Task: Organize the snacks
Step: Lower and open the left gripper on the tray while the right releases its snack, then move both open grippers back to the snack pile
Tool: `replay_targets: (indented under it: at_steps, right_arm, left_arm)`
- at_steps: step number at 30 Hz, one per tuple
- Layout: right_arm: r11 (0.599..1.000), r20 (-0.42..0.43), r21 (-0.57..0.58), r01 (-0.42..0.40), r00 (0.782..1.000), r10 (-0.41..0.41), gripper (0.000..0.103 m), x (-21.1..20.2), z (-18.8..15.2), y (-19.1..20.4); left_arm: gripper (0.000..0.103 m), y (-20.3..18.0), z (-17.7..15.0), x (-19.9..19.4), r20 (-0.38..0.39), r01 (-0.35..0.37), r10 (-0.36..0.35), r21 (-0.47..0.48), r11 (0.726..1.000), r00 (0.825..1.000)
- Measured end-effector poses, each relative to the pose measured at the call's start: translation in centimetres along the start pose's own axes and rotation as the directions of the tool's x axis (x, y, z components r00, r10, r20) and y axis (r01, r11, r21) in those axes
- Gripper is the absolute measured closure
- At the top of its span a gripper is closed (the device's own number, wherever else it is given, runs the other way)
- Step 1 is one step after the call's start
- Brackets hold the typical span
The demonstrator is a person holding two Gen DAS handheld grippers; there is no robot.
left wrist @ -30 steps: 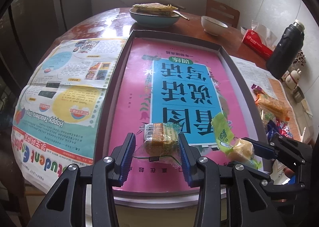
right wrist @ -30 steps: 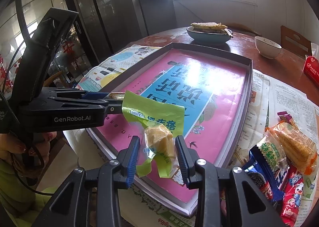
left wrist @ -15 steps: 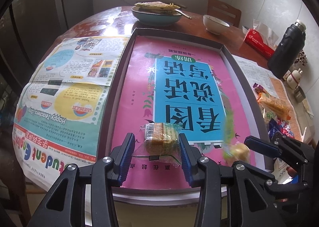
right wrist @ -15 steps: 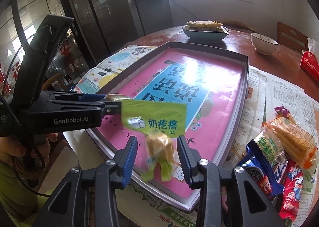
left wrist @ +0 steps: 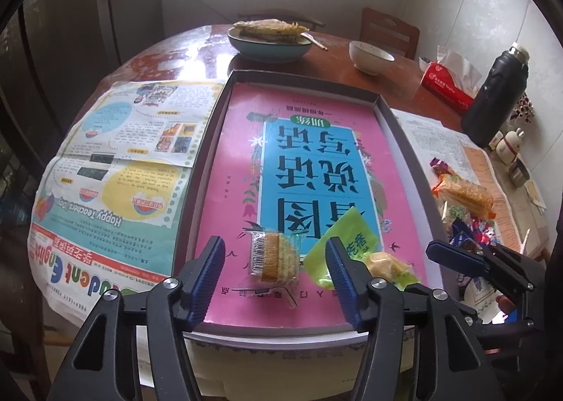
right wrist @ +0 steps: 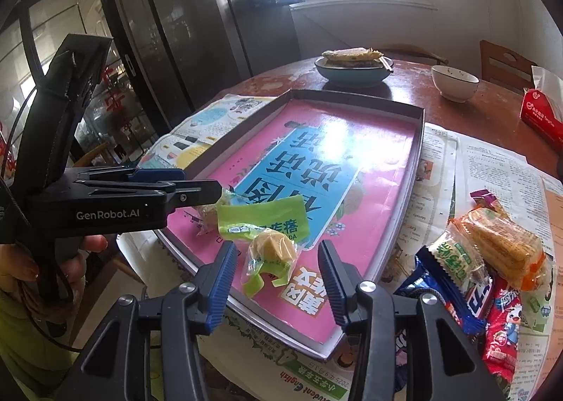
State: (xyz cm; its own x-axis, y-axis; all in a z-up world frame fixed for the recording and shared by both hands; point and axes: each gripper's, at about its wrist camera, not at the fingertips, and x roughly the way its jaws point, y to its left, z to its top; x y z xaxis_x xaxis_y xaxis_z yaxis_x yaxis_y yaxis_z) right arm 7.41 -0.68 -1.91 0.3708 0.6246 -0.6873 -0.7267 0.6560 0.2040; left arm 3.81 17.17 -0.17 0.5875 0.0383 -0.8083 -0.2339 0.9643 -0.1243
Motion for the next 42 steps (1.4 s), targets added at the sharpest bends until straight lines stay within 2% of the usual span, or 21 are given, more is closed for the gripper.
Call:
replay_targets:
  at_steps: [2, 4, 9, 13, 27, 34, 42]
  right_arm:
    - [1.000, 0.010, 0.008, 0.002, 1.000, -0.002, 0.053, -0.4, 0.0, -0.2]
    - [1.000, 0.021, 0.016, 0.007, 1.000, -0.007, 0.053, -0.9, 0.0, -0.4]
    - [0.999, 0.051, 0.041, 0.023, 0.998, -0.026, 0.052, -2.2, -0.1, -1.3]
    - [0.997, 0.084, 0.070, 0.045, 0.995, -0.051, 0.045, -3.7, -0.2, -2.3]
    - [0.975, 0.158, 0.177, 0.131, 0.974, -0.160, 0.043, -8.3, -1.0, -6.3]
    - [0.954, 0.171, 0.241, 0.176, 0.960, -0.221, 0.042, -10.1, -2.0, -8.1]
    - [0.927, 0.178, 0.300, 0.224, 0.942, -0.285, 0.041, -12.2, -3.4, -9.6]
  left_arm:
    - [0.032, -0.2, 0.1, -0.5, 0.011, 0.009, -0.009, -0.004, 1.000, 1.000]
    - [0.030, -0.5, 0.2, -1.0, 0.019, 0.013, -0.013, -0.004, 1.000, 1.000]
    - [0.029, -1.3, 0.4, -1.7, 0.034, 0.028, -0.028, 0.006, 1.000, 0.999]
    - [0.029, -2.3, 0.5, -1.8, 0.031, 0.040, -0.041, 0.020, 0.999, 0.999]
    - [0.029, -7.0, 1.6, -1.8, 0.021, 0.103, -0.106, 0.118, 0.988, 0.994]
    - [0.029, -9.9, 1.5, -1.2, -0.011, 0.143, -0.144, 0.194, 0.970, 0.990]
    - [0.029, -13.6, 1.0, -0.7, -0.059, 0.202, -0.193, 0.299, 0.933, 0.979]
